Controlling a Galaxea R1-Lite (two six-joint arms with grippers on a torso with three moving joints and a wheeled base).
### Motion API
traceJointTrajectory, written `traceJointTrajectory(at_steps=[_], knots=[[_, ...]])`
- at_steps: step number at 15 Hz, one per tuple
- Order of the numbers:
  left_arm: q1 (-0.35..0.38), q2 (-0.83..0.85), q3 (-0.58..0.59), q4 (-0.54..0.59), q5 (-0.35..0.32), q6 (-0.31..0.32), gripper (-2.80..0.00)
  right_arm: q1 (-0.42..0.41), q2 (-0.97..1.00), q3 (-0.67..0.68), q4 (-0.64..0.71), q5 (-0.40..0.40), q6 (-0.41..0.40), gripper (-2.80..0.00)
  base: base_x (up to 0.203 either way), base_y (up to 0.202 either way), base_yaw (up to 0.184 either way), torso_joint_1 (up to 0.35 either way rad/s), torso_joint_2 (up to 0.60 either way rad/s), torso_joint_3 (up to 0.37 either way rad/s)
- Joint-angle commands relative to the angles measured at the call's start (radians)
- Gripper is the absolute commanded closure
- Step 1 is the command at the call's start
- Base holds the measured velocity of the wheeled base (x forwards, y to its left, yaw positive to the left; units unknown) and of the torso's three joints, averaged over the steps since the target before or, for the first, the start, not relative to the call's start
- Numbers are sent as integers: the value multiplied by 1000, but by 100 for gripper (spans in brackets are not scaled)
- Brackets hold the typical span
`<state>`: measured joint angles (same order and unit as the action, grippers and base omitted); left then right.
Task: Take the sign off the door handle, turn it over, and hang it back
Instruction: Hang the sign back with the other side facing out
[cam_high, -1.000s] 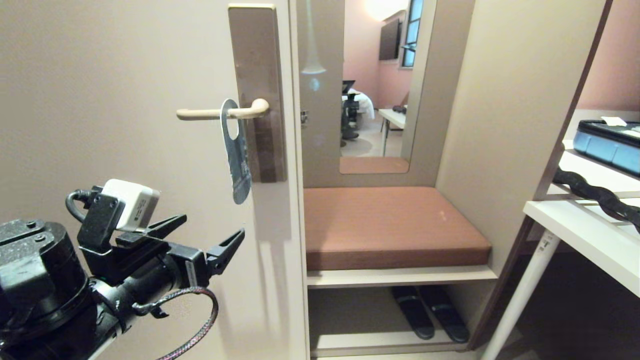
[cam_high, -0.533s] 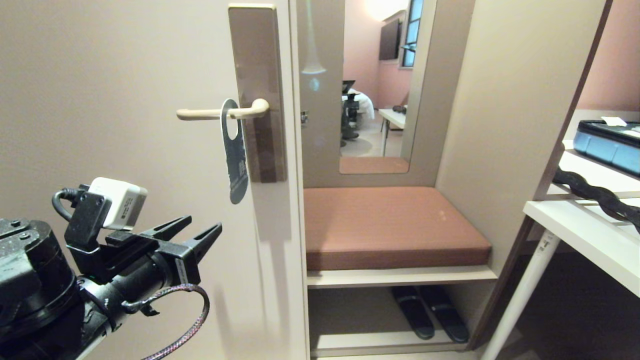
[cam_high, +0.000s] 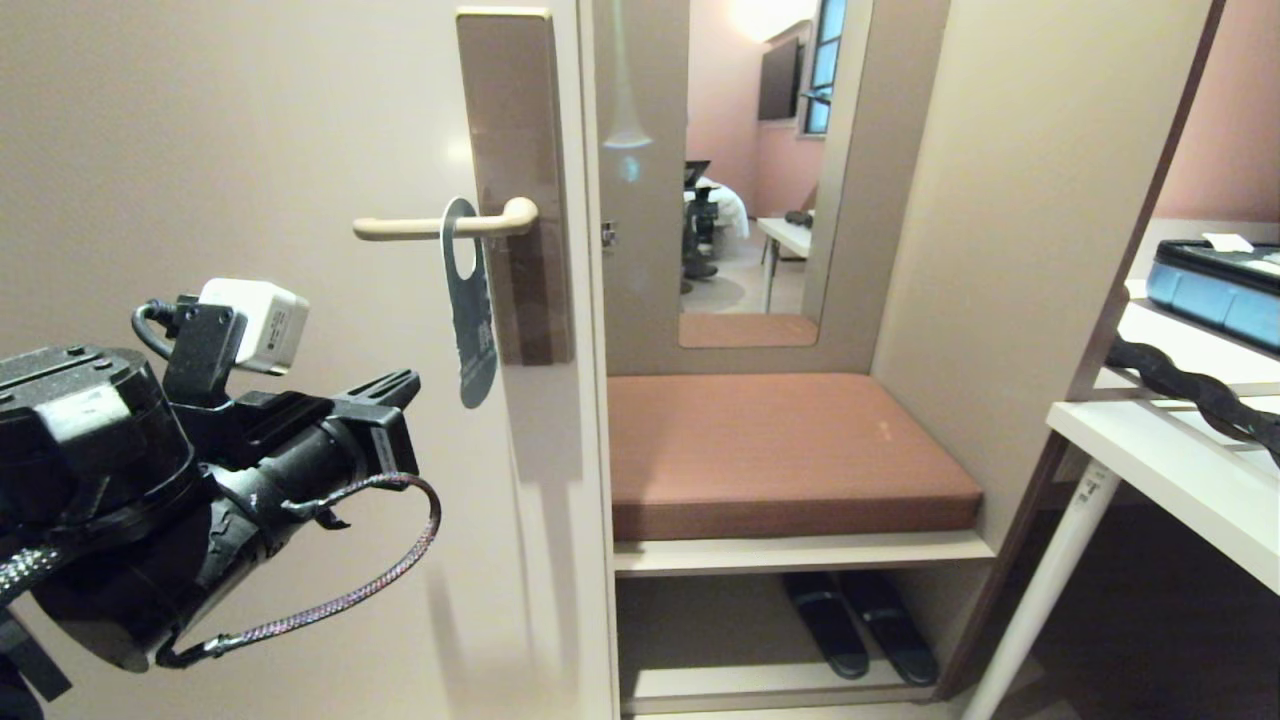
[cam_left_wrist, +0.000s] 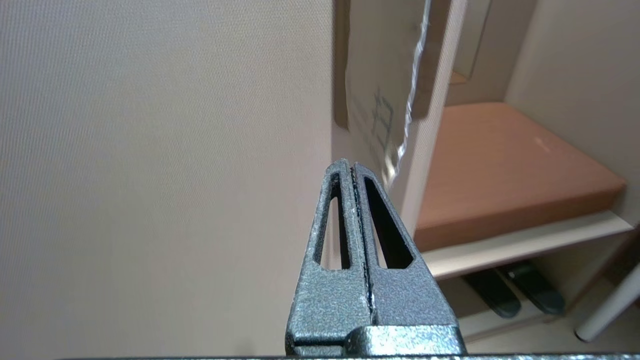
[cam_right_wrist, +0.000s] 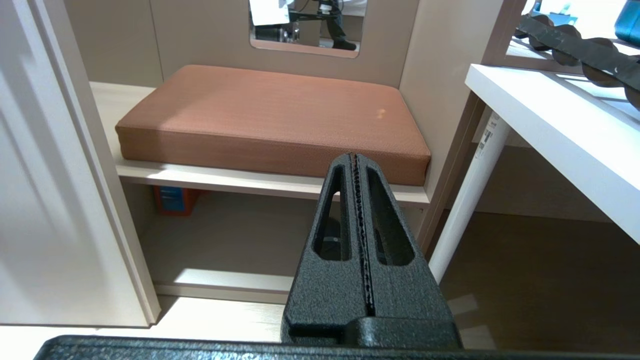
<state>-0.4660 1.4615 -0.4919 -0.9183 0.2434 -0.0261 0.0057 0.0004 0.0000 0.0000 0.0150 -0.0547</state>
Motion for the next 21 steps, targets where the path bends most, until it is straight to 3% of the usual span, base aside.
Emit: traceJointTrajectory(at_steps=[1, 12, 21], knots=[[20, 59, -48, -5, 1, 0, 0, 0, 0, 0, 0, 0, -1, 0, 0, 0, 0, 0, 0, 0], [42, 174, -207, -7, 0, 0, 0, 0, 0, 0, 0, 0, -1, 0, 0, 0, 0, 0, 0, 0], [-33, 244, -306, -10, -1, -3, 0, 0, 0, 0, 0, 0, -1, 0, 0, 0, 0, 0, 0, 0]])
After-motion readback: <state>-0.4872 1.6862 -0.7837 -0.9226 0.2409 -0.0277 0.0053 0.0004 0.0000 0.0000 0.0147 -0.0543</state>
